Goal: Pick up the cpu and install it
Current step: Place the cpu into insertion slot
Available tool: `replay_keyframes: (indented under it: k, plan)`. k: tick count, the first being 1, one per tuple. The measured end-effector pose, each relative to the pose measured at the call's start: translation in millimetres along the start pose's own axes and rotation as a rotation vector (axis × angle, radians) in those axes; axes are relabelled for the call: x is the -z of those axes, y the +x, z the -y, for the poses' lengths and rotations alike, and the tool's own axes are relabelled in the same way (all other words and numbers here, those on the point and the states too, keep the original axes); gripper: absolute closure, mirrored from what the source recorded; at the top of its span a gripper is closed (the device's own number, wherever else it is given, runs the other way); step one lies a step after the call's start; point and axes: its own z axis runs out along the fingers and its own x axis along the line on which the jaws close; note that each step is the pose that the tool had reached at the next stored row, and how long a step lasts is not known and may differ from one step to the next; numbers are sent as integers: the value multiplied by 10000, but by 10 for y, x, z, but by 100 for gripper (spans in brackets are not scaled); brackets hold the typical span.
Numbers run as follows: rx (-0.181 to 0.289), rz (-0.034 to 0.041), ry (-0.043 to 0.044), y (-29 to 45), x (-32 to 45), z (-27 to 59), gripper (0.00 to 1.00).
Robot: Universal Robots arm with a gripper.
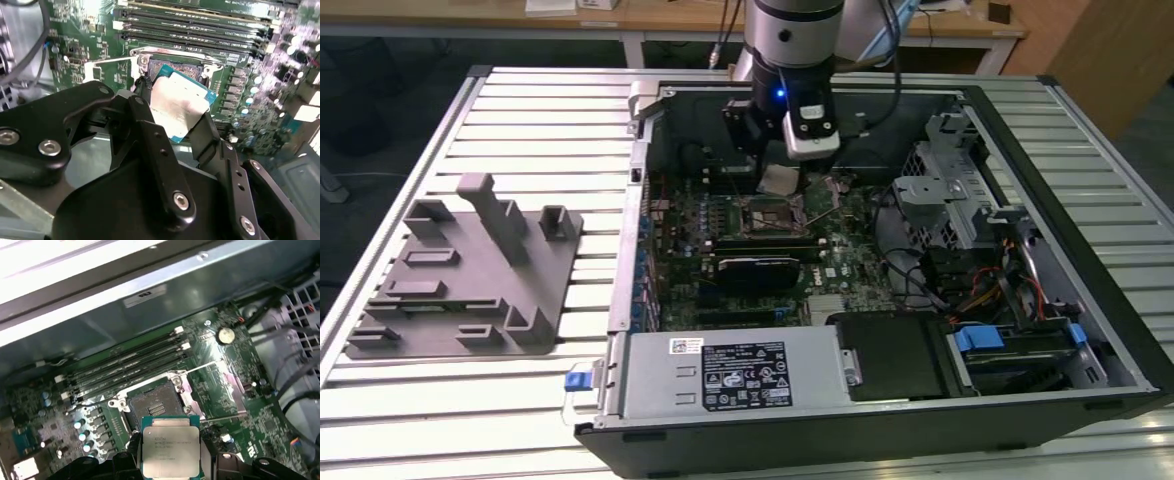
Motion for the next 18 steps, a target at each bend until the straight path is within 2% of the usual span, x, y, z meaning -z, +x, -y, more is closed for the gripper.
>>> replay_keyframes:
  k: [18]
  plan:
    - [-3256,203,94,0,-8,1,45]
